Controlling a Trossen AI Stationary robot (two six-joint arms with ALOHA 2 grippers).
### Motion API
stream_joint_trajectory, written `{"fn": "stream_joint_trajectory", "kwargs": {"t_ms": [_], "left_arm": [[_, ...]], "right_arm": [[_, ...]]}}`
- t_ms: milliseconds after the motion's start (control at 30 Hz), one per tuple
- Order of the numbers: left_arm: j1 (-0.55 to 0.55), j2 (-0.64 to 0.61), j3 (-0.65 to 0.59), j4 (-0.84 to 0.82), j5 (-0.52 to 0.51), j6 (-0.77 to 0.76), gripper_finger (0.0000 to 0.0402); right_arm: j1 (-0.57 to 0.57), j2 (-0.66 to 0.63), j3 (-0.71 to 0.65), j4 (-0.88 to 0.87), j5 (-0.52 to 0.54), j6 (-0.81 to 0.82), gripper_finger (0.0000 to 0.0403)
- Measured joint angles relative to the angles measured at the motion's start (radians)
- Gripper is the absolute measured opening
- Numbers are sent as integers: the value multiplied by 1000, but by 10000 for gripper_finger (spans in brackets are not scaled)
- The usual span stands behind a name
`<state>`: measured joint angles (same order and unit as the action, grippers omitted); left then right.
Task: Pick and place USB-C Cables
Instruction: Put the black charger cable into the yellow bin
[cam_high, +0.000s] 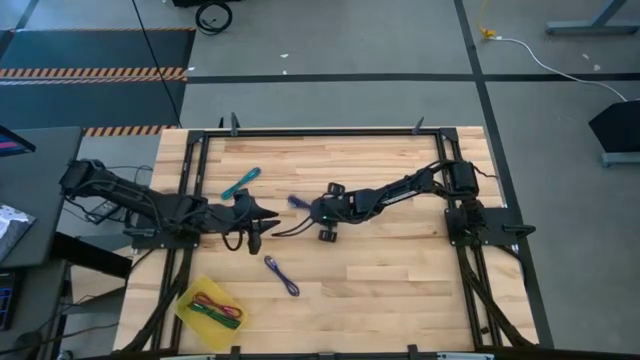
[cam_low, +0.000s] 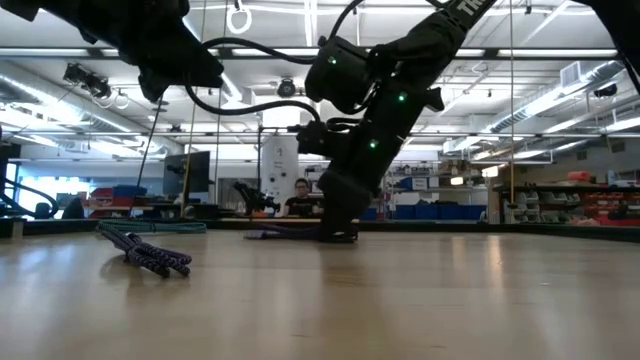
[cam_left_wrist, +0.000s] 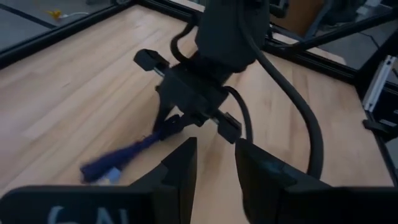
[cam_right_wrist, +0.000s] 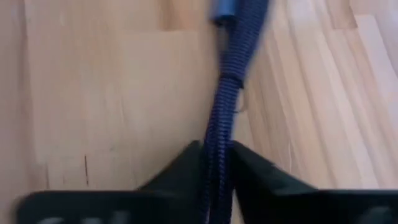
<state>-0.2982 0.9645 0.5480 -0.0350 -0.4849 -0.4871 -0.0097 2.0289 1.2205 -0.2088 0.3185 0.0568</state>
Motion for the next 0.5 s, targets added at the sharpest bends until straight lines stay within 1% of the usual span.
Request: {"fn": "stream_joint_trajectory", "kwargs": {"t_ms": [33, 67, 100, 200, 367, 433, 500], "left_arm": [[-4, 6, 0, 2, -11, 0, 116], [-7, 12, 0, 1, -18, 0, 116], [-10, 15, 0, -5, -21, 1, 116], [-10, 26, 0, -4, -24, 34, 116], [10, 24, 0, -6, -24, 245, 116], [6, 24, 0, 11, -23, 279, 116], [-1, 24, 0, 46, -18, 296, 116]], "right_arm": [[0, 0, 0, -4, -2, -16, 45], [0, -2, 0, -11, -10, -34, 25], [0, -5, 1, -21, -14, -43, 18], [0, -8, 3, -55, -9, -55, 21], [7, -32, 0, -85, -6, -118, 15], [19, -69, 3, -107, -10, -168, 15], [33, -133, 16, -113, -8, -211, 14]]}}
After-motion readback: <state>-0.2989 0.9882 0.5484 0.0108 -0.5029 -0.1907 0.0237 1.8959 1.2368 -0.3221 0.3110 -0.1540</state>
